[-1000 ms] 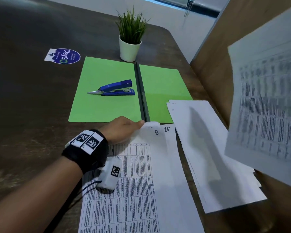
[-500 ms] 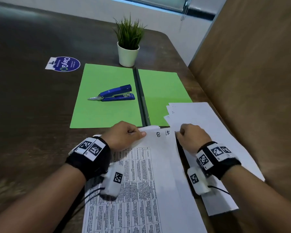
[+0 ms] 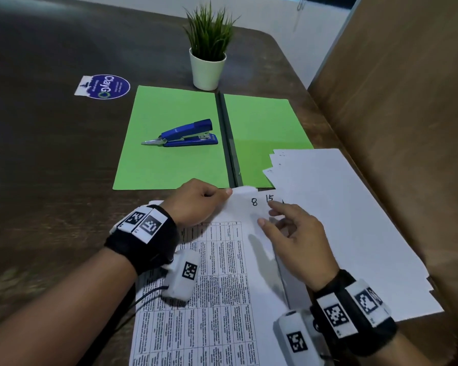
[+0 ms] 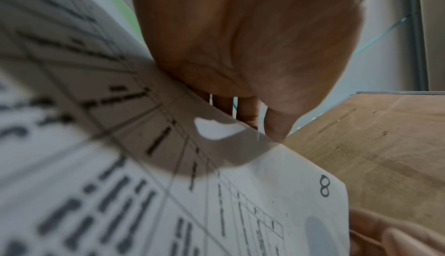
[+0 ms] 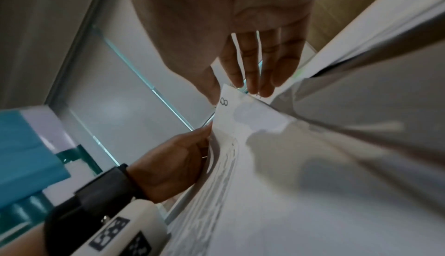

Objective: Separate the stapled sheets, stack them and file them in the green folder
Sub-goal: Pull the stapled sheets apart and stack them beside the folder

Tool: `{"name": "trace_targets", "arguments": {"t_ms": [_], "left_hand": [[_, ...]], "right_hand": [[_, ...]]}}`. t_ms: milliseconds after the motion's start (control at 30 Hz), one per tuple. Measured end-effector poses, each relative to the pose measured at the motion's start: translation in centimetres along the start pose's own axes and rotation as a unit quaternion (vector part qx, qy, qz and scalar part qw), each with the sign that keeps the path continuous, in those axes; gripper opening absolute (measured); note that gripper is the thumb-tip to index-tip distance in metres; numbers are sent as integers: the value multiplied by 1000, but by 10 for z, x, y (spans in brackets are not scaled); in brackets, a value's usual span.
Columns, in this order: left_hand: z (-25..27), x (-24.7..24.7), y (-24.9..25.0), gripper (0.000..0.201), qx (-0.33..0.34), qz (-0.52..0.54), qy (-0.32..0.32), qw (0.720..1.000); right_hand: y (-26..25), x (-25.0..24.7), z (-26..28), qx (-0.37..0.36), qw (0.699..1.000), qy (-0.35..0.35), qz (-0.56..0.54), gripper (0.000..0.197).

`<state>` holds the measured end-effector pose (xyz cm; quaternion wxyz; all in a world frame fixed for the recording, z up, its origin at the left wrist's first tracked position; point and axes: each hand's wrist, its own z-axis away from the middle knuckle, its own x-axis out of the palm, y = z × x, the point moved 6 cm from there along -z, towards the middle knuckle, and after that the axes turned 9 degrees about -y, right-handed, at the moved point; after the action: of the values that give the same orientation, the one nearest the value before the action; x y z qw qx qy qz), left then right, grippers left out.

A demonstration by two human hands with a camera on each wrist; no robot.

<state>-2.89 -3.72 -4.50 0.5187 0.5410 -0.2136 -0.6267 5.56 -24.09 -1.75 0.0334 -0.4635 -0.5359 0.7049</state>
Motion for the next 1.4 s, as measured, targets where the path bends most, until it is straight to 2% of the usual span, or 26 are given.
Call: {"name": "trace_targets", "arguments": {"t_ms": [133,300,400,567,633,767,933,1133,1267,1400], "left_hand": [[-3,1,-4,64,2,9,-22,1000],[-3,-1,-3,69,12,-1,-38,999],[-2,-2,1,62,20,-13,-40,999],[-1,0,1,61,25,-4,-64,998],[-1,-1,1,53,25,6,-71,997],[-1,-4,-1,22,14,-7,-77,997],[-1,-4,1,27,16,-2,-65,998],[-1,-2,-2,28,21,21,-64,998],[-1,-1,-1,43,9,22,-65,998],[0,-1,-1,54,-7,28,-71,997]], "right_hand": [[12,3,2,8,997,-18,-75,23],[28,8,4,21,985,-48,-164,40],[27,8,5,2,984,-43,-170,45],[22,8,3,-23,985,-42,-166,51],[23,8,3,-24,983,-39,-177,46],[19,6,4,-23,981,-27,-189,22],[17,4,2,-49,992,-21,-110,23],[15,14,-9,-17,998,-57,-36,22],[-3,5,-25,-64,997,2,45,36],[-11,7,-21,-123,989,-9,87,40]]}}
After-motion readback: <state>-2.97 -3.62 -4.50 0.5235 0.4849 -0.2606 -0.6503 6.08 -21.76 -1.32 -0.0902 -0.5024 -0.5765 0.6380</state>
